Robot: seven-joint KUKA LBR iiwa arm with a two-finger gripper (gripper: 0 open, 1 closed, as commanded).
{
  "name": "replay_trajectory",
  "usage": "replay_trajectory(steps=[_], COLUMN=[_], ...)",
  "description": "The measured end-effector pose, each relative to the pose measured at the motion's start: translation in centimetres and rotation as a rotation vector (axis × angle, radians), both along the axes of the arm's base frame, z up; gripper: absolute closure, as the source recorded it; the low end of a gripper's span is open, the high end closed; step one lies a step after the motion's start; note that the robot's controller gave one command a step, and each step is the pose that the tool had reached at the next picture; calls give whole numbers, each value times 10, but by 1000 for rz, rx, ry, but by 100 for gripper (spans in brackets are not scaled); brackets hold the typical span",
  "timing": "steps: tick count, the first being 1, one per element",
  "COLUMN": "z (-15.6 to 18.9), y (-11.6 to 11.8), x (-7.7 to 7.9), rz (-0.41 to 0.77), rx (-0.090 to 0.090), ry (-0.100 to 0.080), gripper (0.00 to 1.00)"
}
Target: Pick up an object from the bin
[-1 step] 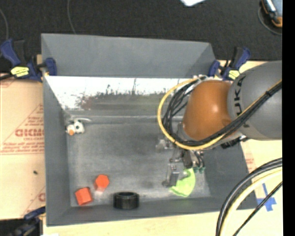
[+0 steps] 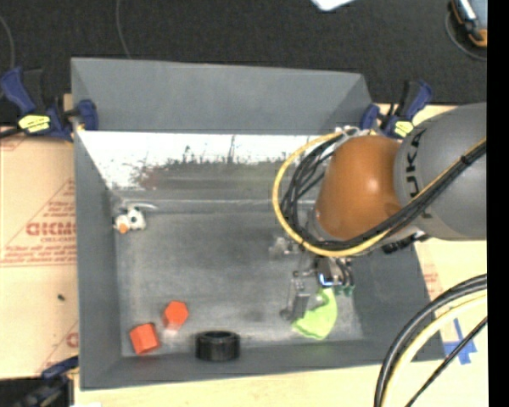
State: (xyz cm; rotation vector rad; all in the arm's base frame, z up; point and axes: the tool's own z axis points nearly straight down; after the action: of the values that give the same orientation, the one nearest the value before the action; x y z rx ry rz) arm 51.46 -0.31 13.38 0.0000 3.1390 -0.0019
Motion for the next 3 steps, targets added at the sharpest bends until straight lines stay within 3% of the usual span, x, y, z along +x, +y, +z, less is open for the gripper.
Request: replay_trajectory(steps=[1, 2, 3], z=[-55, -63, -63], y=[-46, -53, -53], x=[-39, -39, -39], rz=[47, 25, 25], rx=[-1, 0, 0], ry=[6, -6, -6], gripper=[0, 100, 100])
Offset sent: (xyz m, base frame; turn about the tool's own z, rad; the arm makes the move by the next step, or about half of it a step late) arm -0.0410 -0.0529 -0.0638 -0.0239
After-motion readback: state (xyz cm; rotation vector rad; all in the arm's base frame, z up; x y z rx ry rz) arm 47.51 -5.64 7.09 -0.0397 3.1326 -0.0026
